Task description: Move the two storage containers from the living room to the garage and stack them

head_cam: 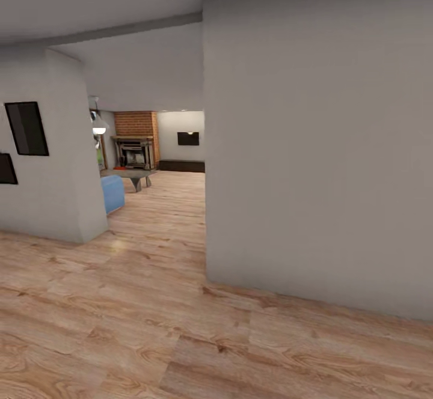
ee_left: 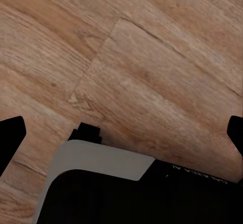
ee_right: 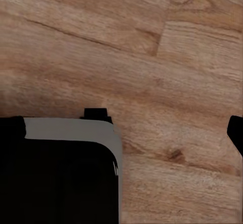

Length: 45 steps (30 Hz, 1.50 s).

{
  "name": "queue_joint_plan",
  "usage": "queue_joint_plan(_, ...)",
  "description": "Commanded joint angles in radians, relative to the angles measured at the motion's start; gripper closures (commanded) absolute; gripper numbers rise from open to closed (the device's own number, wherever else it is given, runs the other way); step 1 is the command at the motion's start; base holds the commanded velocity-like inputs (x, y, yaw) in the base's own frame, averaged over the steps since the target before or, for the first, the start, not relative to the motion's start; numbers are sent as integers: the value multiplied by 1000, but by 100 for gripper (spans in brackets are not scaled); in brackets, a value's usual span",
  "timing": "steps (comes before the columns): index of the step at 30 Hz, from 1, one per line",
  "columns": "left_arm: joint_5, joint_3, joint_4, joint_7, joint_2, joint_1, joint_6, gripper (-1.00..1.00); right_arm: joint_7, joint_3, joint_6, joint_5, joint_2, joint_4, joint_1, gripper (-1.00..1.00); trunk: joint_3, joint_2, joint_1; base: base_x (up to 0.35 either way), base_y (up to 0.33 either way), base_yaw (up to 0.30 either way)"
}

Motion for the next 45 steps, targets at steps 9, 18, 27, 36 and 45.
queue_joint_plan(9, 4, -2, 0, 2, 0, -1, -3, -100, -4, 7, -7, -5, -1, 3, -1, -100, -1, -1, 1, 324, 0, 285)
queue_joint_plan(18, 4, -2, 0, 2, 1, -1, -2, -100, -4, 6, -8, -12, -2, 3, -1, -100, -1, -1, 1, 324, 0, 288)
queue_joint_plan(27, 4, -2, 0, 2, 1, -1, -1, -100, -4, 5, -8, -13, -2, 3, -1, -100, -1, -1, 1, 324, 0, 288)
queue_joint_plan(36, 4, -2, 0, 2, 1, -1, -1, -100, -4, 5, -8, -13, -2, 3, -1, -100, -1, -1, 1, 324, 0, 288)
queue_joint_plan(45, 4, -2, 0, 2, 1, -1, -3, -100, -4, 5, -8, -13, -2, 3, -1, -100, -1, -1, 1, 324, 0, 288)
